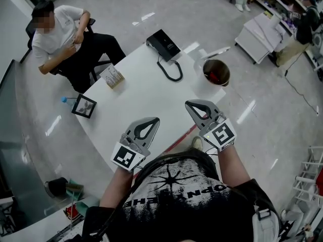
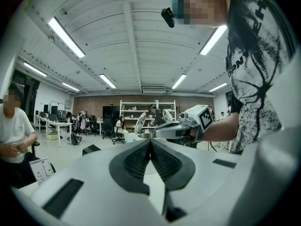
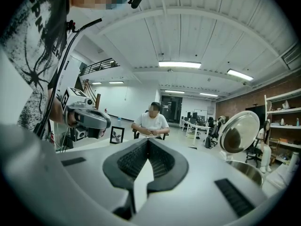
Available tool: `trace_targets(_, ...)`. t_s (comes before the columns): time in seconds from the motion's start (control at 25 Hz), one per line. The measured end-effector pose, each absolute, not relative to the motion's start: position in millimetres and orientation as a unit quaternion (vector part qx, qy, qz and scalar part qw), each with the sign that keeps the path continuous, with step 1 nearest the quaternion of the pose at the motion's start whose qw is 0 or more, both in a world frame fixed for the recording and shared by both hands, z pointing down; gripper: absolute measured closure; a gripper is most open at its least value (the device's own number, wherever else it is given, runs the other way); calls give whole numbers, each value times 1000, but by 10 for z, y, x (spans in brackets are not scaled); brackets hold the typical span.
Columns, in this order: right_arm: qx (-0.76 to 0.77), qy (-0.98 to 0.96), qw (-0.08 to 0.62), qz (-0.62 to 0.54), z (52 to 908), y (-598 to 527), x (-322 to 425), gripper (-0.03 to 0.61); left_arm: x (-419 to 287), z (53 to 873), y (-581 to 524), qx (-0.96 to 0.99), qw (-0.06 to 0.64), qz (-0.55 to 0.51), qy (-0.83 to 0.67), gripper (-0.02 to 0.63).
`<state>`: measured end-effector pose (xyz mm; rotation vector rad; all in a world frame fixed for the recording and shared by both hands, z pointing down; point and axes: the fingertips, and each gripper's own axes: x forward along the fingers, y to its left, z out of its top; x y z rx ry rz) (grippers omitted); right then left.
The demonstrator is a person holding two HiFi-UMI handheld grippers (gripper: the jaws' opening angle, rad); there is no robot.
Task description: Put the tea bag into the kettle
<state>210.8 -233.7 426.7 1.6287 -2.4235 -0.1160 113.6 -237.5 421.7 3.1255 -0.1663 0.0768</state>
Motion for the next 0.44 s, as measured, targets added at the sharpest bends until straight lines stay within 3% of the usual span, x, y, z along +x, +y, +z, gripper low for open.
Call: trace_targets(0.44,554,-823,115,-51,4174,-2302,1575,569,607,4229,-2383,998,13,22,-64,601)
